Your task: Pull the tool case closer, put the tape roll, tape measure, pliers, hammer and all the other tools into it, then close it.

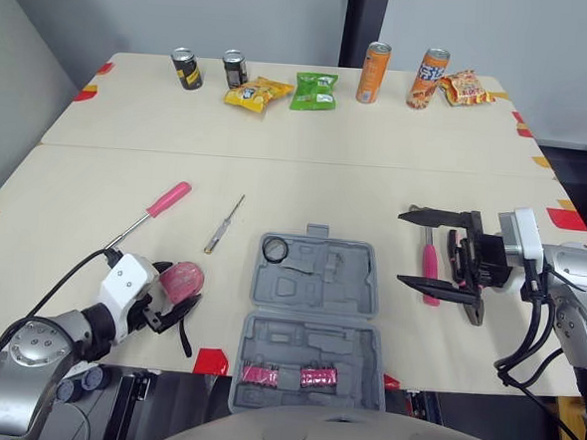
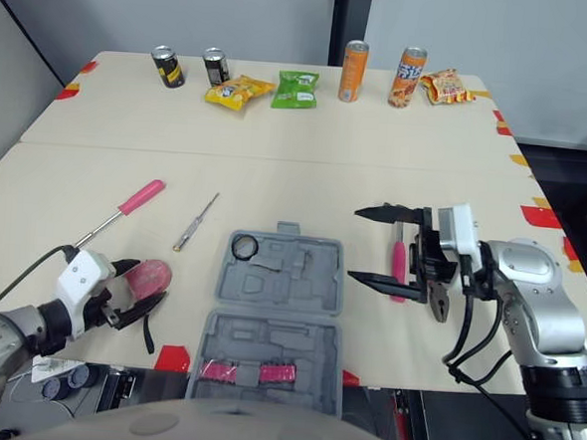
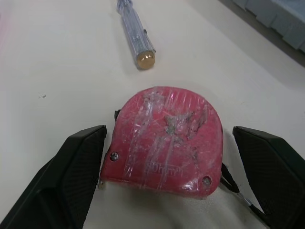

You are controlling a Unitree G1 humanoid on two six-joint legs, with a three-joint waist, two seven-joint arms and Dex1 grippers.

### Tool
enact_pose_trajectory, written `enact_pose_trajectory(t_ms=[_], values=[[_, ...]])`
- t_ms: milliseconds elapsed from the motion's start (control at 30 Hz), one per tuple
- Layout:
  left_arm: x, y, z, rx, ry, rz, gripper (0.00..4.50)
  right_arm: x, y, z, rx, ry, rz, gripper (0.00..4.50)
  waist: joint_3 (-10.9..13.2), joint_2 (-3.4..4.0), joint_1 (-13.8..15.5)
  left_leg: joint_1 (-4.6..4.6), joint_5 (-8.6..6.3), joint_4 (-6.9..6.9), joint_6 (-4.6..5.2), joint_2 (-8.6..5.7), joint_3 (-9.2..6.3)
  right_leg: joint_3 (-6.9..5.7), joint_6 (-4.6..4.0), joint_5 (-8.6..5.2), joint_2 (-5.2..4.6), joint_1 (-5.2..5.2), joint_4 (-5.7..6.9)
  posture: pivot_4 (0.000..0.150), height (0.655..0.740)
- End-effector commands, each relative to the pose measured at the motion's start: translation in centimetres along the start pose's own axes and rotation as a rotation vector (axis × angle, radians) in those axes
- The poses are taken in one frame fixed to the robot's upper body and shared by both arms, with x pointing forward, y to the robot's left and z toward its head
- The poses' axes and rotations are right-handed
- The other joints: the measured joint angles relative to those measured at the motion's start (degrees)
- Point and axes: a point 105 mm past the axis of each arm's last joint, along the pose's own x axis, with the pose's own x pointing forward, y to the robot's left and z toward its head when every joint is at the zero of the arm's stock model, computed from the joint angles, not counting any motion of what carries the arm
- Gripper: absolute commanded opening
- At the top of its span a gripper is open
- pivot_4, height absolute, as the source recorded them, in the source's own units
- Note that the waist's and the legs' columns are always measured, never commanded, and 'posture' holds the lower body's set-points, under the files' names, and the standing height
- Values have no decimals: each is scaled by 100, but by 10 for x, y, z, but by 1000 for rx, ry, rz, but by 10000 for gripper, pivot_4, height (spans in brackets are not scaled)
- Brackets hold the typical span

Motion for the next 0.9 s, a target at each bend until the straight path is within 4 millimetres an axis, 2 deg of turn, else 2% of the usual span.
enact_pose_trajectory(t_ms=[33,267,533,800,900], values=[[3,-2,5,13,-14,-2,44817,0,0,10,-46,-15,3,45000,0,0,1,0,0,0,0,0,0,0,0,0,0,0,0,1500,7400],[3,-3,1,1,-4,6,44817,-2,1,10,-40,-4,28,45000,0,0,3,-1,0,0,0,0,0,0,0,0,0,0,-1,1500,7400],[5,-4,0,1,-3,2,44817,-1,10,7,-91,45,157,45000,0,0,6,-2,0,0,0,0,-1,0,0,0,0,0,-2,1500,7400],[4,-3,-2,7,-2,2,44817,-1,10,7,-86,41,161,45000,0,0,3,-2,0,0,0,0,-1,0,0,0,0,0,-2,1500,7400],[4,-1,-4,10,4,21,36601,-1,9,6,-87,42,152,45000,0,0,-1,-2,0,0,0,0,-1,0,0,0,0,0,-2,1500,7400]])
